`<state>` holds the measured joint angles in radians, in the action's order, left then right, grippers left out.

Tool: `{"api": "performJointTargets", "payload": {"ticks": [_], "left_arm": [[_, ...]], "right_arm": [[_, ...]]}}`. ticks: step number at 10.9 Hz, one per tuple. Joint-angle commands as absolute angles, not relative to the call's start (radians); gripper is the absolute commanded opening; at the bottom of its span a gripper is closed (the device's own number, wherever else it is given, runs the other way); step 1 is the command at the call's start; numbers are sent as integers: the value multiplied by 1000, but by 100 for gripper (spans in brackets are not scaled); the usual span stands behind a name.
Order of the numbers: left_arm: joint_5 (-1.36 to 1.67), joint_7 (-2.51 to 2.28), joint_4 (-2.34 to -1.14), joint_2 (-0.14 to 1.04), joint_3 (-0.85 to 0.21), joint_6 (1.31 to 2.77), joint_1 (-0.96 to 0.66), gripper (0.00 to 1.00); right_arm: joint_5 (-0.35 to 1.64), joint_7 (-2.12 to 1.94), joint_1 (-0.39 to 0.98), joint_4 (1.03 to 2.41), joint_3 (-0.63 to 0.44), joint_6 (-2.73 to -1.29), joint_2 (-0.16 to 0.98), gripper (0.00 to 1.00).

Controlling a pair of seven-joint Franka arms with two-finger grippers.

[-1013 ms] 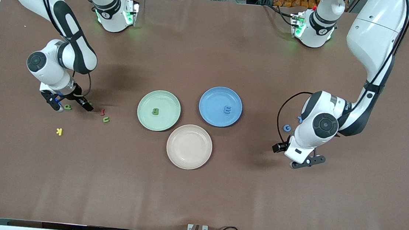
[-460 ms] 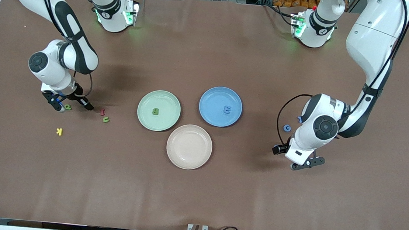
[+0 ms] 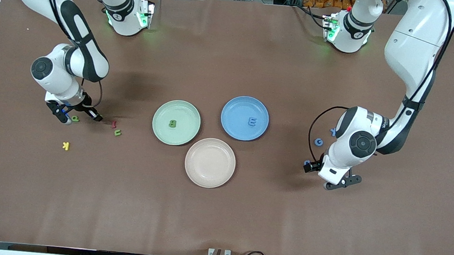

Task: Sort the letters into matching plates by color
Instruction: 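Close both grippers on the green N and the blue 6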

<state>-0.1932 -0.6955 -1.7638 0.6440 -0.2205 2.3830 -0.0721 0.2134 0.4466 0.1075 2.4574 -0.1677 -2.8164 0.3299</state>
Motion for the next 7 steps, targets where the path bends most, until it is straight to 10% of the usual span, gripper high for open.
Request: {"api": "performJointTargets", "payload": {"ticks": [1,7], "left_arm": [[-215,-701,-1763,658,-226,2405,-63,100],[-213,-709,-1763,670,-227,2408,-83,100]], "right_arm": [[227,454,114,2467,-167,-2829,337,29],[218,314,124,2445,-167,-2768,316,26]]}}
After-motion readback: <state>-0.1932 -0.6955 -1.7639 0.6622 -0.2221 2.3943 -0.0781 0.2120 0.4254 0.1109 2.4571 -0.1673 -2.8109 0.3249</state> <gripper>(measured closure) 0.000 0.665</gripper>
